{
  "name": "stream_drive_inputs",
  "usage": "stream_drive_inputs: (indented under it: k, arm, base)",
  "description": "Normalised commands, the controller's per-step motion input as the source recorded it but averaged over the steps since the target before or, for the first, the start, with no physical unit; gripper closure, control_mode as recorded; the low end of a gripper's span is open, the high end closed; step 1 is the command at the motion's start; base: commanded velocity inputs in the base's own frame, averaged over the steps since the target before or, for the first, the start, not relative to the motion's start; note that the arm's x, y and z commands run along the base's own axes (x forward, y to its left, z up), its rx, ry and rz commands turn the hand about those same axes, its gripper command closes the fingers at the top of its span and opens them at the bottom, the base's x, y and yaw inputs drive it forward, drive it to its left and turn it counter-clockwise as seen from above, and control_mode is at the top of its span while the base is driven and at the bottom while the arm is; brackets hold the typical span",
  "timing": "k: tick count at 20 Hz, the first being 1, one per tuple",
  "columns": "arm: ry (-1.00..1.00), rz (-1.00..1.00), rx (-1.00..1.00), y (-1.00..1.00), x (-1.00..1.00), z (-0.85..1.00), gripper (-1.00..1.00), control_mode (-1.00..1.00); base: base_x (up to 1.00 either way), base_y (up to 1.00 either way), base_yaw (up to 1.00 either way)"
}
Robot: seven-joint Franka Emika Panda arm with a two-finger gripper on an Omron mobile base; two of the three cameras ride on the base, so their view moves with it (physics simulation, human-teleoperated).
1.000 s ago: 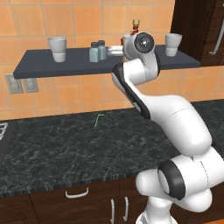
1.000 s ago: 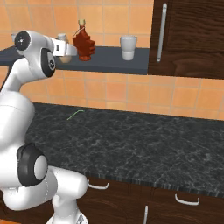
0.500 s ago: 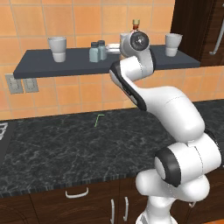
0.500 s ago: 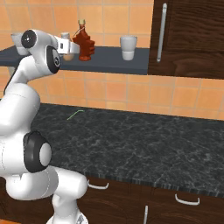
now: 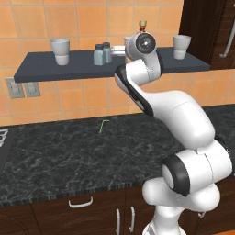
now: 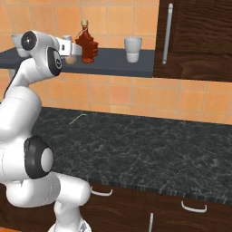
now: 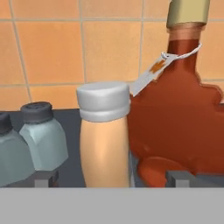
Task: Put the shaker and condiment bottle from the counter next to their counterparts in the cabinet.
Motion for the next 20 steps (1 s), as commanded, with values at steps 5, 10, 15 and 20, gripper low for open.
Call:
stream_drive_inputs:
  k: [5, 10, 15, 20]
  arm:
    - [0.0, 0.0, 0.0, 0.0, -0.42, -0.06, -1.0, -1.0]
    - [0.0, 0.0, 0.0, 0.0, -0.59, -0.13, -1.0, -1.0]
    - [0.0, 0.0, 0.0, 0.0, -0.65, -0.13, -1.0, -1.0]
    - [0.0, 0.0, 0.0, 0.0, -0.71, -0.08, -1.0, -1.0]
  base:
    - [0.0, 0.0, 0.0]
    - [0.0, 0.0, 0.0]
    - [0.0, 0.0, 0.0]
    - [0.0, 0.0, 0.0]
